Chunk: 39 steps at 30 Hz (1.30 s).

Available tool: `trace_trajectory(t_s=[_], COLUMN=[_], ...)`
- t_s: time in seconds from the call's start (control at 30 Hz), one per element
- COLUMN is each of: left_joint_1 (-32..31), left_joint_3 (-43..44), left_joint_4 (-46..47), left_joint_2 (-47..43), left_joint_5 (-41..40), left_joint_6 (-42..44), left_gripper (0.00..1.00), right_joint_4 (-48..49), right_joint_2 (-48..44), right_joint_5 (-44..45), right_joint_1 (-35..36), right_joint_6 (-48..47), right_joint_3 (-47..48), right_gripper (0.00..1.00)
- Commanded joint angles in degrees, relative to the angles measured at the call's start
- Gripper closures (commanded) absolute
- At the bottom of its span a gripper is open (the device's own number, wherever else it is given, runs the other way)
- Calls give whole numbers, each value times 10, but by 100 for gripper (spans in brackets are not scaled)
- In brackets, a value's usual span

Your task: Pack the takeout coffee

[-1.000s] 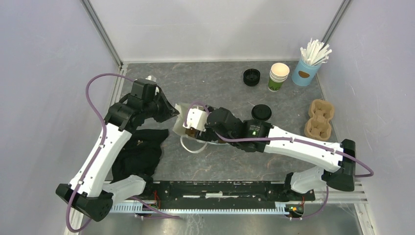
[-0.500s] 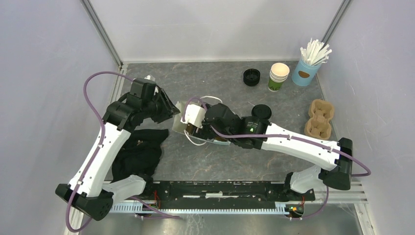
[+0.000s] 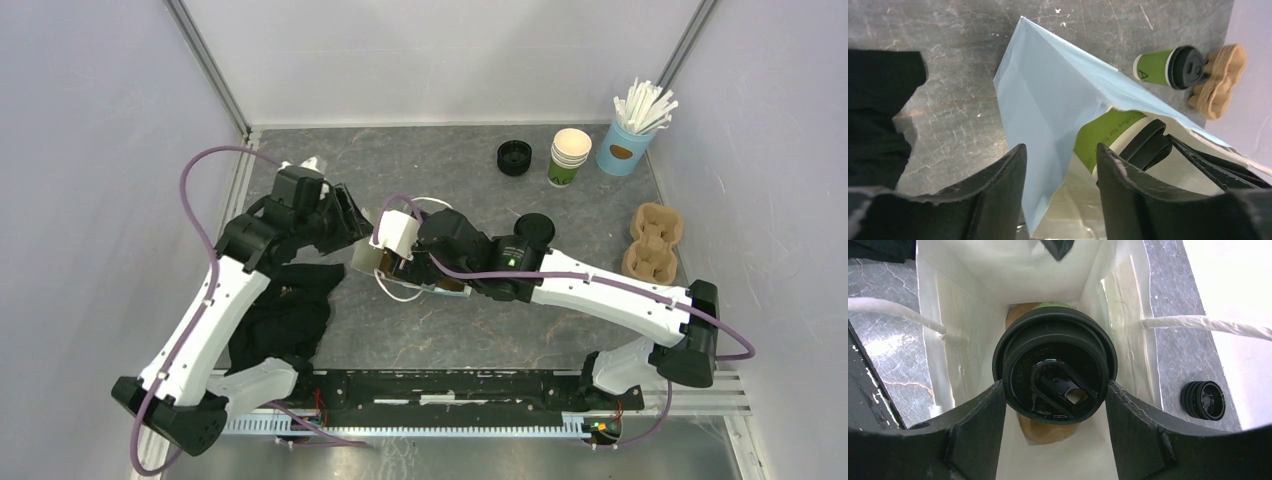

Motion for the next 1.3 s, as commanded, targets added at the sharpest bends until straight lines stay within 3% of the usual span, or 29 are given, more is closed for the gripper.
trace_trajectory(t_s=[0.0, 0.17, 0.4, 0.6, 0.73, 1.0, 1.27], left_joint_1=[-40, -63, -70, -70, -70, -70, -70], left_joint_3=[0, -11, -142, -216, -243, -266, -373], left_joint_4=[54, 64, 260, 300, 301, 292, 346], left_joint_2=[32, 38, -70, -130, -151, -196, -326], left_joint_5=[-38, -121, -103, -81, -78, -80, -92], left_joint_6=[61, 111, 215, 200, 178, 189, 167], left_gripper=[47, 68, 97, 98, 98, 98, 98], right_joint_4=[16, -8, -62, -90, -46, -28, -23], right_joint_2=[2, 7, 17, 43, 36, 57, 72], right_joint_5=[-3, -1, 9, 16, 23, 65, 53], right_joint_1=[-1, 0, 0, 8, 10, 6, -9], right_joint_6=[15, 2, -83, -139, -199, -281, -283], right_joint_3=[27, 40, 53, 64, 5, 0, -8], right_gripper=[83, 83, 83, 82, 82, 84, 85])
